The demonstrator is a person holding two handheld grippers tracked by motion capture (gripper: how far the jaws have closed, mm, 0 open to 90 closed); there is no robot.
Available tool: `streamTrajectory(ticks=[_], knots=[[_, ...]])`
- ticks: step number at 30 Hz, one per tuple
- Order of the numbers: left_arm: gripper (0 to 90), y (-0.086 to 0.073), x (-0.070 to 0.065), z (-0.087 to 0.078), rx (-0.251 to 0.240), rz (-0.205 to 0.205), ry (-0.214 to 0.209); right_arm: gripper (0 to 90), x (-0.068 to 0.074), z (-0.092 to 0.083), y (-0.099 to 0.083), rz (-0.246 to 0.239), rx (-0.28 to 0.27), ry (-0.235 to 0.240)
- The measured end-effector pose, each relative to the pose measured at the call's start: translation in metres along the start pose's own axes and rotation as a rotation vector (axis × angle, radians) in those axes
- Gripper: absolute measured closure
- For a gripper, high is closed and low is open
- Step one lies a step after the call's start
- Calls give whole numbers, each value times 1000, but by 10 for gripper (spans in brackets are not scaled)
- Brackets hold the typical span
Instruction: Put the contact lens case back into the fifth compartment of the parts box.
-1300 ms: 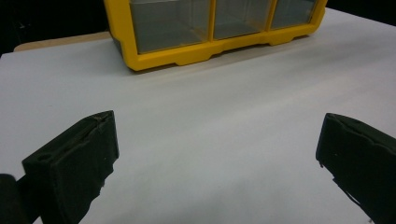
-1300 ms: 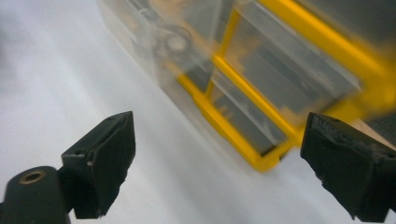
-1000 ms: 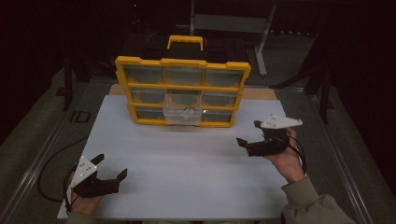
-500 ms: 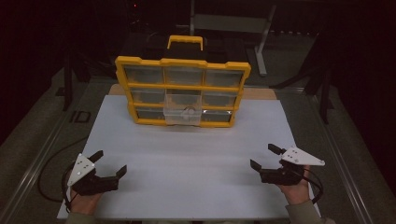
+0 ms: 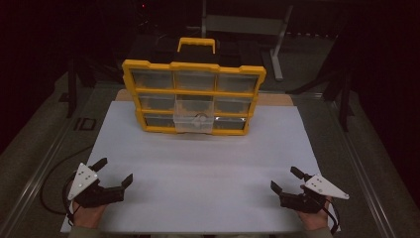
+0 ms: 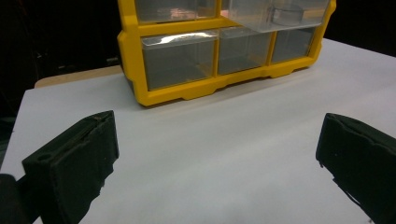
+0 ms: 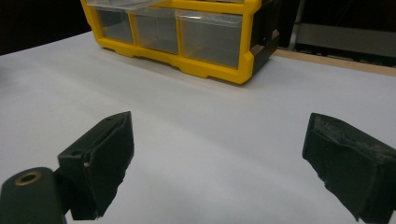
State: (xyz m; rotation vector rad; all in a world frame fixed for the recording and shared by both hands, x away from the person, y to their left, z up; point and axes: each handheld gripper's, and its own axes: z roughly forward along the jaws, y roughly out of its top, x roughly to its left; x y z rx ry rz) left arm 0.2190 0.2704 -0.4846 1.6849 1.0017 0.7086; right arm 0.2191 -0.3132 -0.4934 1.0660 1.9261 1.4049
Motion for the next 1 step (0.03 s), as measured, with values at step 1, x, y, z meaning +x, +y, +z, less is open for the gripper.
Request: streamTrajectory(ticks=[1], knots=[[1,0,0,1,6,4,2,90,0,1,0,2,-2,3]])
